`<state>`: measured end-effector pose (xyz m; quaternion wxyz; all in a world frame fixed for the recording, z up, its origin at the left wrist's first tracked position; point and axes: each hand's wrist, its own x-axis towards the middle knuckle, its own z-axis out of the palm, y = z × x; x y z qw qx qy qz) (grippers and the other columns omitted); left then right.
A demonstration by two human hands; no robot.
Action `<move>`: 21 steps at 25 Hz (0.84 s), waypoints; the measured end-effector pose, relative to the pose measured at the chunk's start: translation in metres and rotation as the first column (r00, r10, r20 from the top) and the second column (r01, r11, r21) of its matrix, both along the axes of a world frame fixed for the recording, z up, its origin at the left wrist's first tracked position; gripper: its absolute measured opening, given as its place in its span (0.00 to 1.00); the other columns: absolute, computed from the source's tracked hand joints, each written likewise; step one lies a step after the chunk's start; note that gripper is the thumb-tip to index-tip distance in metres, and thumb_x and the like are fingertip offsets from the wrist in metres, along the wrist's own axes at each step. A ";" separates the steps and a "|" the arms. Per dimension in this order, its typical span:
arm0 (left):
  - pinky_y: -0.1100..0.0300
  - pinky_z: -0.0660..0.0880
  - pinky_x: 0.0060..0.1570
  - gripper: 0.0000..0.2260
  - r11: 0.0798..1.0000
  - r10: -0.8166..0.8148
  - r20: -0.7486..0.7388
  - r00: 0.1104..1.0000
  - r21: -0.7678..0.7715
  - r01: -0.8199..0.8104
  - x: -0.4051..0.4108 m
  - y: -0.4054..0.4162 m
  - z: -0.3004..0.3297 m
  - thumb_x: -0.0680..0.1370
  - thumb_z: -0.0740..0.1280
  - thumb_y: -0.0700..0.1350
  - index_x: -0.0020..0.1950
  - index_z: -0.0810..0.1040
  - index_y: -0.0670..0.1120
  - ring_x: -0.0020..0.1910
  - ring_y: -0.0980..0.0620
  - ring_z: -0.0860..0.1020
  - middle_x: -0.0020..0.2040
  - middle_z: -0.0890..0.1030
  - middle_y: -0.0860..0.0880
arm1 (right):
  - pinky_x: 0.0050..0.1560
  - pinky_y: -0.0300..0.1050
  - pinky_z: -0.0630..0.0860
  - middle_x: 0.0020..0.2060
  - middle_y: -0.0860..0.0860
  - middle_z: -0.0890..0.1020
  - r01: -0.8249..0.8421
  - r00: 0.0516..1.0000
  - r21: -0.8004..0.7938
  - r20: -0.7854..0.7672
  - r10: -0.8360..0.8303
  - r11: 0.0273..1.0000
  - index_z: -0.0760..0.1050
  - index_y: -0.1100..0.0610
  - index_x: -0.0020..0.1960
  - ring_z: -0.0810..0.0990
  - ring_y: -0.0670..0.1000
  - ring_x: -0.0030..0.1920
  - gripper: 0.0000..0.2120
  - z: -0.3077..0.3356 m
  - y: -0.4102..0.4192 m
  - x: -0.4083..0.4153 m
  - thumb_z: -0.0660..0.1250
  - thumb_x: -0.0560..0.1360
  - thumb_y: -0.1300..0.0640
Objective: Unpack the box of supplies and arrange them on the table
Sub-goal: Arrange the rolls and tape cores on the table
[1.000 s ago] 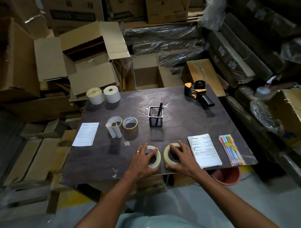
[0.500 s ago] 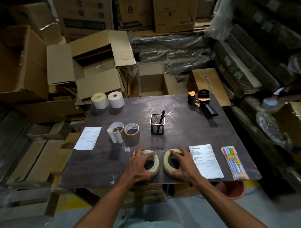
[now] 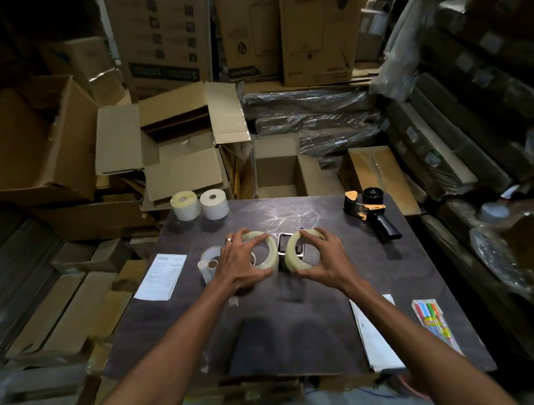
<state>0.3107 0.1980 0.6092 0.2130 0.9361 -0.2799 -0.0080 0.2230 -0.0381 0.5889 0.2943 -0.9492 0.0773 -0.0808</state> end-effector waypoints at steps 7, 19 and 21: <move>0.47 0.70 0.65 0.35 0.999 0.015 -0.034 0.999 -0.049 -0.017 0.108 -0.019 0.003 0.63 0.69 0.68 0.69 0.68 0.63 0.66 0.48 0.66 0.66 0.65 0.52 | 0.70 0.55 0.65 0.73 0.52 0.67 0.002 1.000 0.009 -0.006 -0.001 1.000 0.71 0.43 0.70 0.58 0.56 0.76 0.41 0.029 -0.010 0.101 0.78 0.60 0.38; 0.43 0.68 0.66 0.34 0.994 0.111 -0.209 0.972 0.033 -0.106 0.235 -0.065 -0.049 0.64 0.71 0.63 0.69 0.68 0.61 0.67 0.45 0.66 0.68 0.66 0.51 | 0.69 0.55 0.69 0.71 0.51 0.67 -0.019 0.984 0.038 -0.175 0.026 0.999 0.63 0.44 0.74 0.65 0.55 0.70 0.47 -0.014 -0.057 0.244 0.74 0.59 0.34; 0.44 0.67 0.67 0.34 0.992 0.127 -0.236 0.963 0.044 -0.120 0.252 -0.074 -0.060 0.64 0.71 0.62 0.70 0.68 0.60 0.67 0.45 0.66 0.68 0.66 0.51 | 0.67 0.52 0.71 0.70 0.50 0.67 -0.033 0.976 0.030 -0.213 0.039 0.999 0.63 0.44 0.73 0.67 0.54 0.69 0.47 -0.030 -0.068 0.264 0.74 0.58 0.33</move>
